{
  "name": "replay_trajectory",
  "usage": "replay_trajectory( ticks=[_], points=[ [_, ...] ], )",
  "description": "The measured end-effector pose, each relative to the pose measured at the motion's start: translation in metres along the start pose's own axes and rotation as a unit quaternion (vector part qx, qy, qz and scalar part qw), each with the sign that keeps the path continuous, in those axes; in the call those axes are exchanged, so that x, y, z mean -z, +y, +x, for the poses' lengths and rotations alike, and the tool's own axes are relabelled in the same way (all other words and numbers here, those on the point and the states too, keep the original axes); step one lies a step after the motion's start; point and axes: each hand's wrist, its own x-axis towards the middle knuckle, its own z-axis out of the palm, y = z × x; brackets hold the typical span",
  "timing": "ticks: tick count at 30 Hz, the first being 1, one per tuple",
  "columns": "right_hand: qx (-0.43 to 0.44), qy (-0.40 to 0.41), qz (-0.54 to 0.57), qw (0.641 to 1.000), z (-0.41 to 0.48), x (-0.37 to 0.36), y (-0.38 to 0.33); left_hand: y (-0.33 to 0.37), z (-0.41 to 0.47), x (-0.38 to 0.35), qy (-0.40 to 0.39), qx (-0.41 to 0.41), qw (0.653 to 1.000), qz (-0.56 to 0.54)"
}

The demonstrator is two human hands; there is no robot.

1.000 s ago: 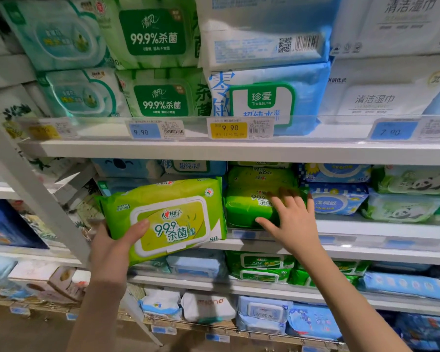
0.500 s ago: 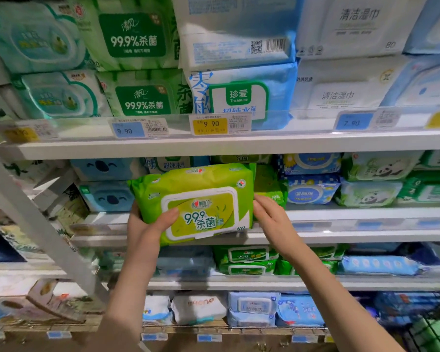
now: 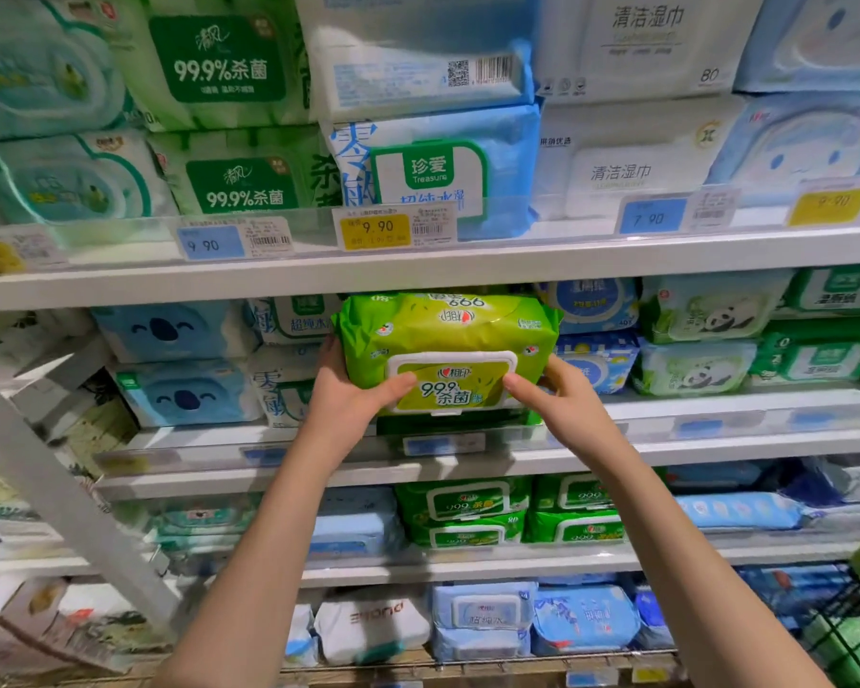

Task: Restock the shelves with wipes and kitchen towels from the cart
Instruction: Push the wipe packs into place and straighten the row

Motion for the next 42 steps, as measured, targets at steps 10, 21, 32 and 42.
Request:
replay_trajectory(
  ticks=[10, 21, 32, 42],
  points=[
    [0.025, 0.08, -0.059, 0.995, 0.034, 0.001, 0.006, -0.003, 0.035, -0.021, 0.0, -0.01, 0.998, 0.065],
    [0.008, 0.126, -0.107, 0.986, 0.042, -0.008, 0.035, -0.032, 0.032, -0.04, 0.05, 0.004, 0.989, 0.139],
    [0.135, 0.247, -0.174, 0.944, 0.031, -0.023, 0.041, -0.053, 0.002, -0.054, 0.137, -0.057, 0.957, 0.249],
    [0.163, 0.267, -0.16, 0.936, 0.035, -0.013, 0.046, -0.039, 0.007, -0.054, 0.187, -0.081, 0.946, 0.253]
  ],
)
